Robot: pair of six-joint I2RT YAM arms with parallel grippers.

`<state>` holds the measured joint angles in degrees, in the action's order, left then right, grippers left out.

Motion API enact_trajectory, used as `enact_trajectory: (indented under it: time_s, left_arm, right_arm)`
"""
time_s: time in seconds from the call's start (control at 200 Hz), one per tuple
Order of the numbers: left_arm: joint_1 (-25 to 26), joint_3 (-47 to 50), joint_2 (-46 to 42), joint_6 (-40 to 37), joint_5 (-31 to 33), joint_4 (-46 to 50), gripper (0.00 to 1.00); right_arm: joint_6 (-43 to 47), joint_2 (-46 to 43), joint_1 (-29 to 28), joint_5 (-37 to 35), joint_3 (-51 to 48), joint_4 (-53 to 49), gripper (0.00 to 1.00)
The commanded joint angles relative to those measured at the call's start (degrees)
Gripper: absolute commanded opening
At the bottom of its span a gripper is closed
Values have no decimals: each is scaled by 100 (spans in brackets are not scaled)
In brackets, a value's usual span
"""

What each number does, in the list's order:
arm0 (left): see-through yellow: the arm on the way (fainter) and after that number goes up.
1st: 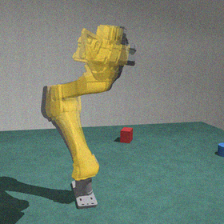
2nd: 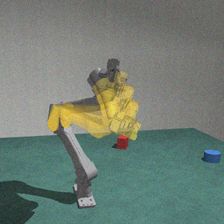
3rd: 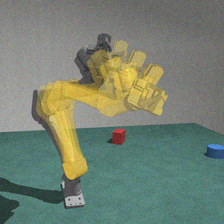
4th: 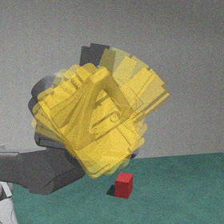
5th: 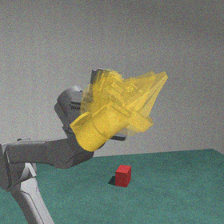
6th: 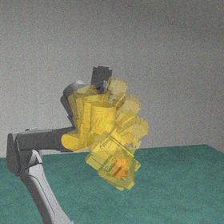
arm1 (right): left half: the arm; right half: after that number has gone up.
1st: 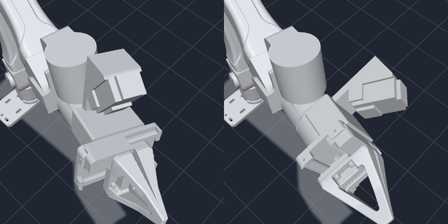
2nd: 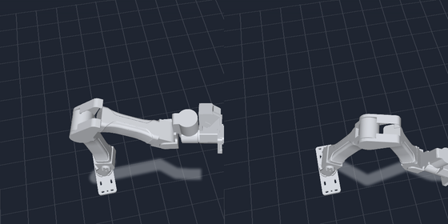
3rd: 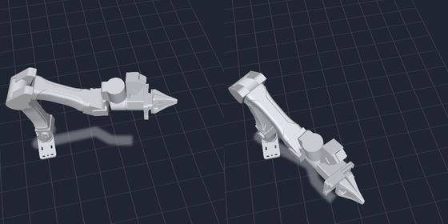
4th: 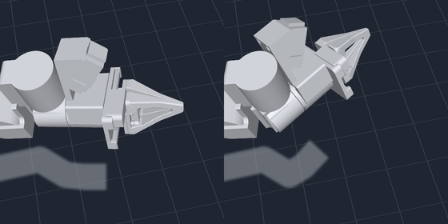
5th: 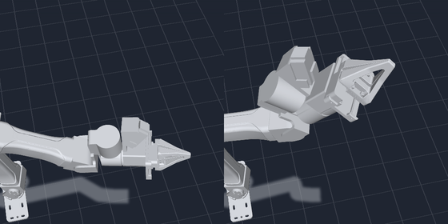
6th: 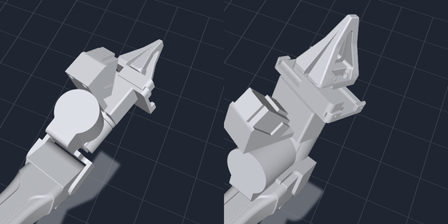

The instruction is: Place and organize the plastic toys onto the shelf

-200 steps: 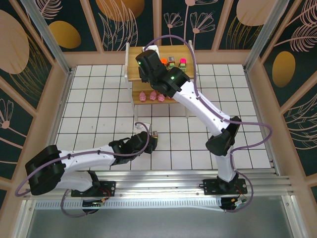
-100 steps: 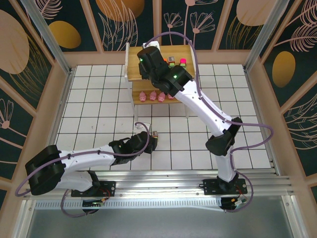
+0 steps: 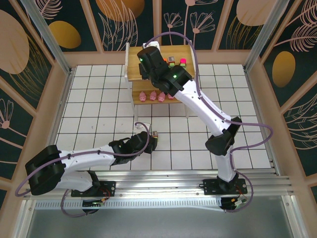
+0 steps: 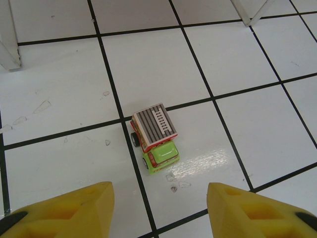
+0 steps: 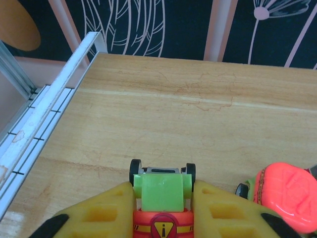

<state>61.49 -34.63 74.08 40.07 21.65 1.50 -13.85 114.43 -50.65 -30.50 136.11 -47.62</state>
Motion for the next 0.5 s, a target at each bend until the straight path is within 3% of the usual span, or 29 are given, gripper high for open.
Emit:
enact_trajectory:
  time_s: [0.0,0.496]
  left_arm:
    - [-24,-48,-8,-13,121,35,53]
    - [-23,-193,101,-66,173,35,53]
  right_arm:
    - [62,41,16,-76,9,-23,22]
    - [101,-78,-28,51,114,-216,19]
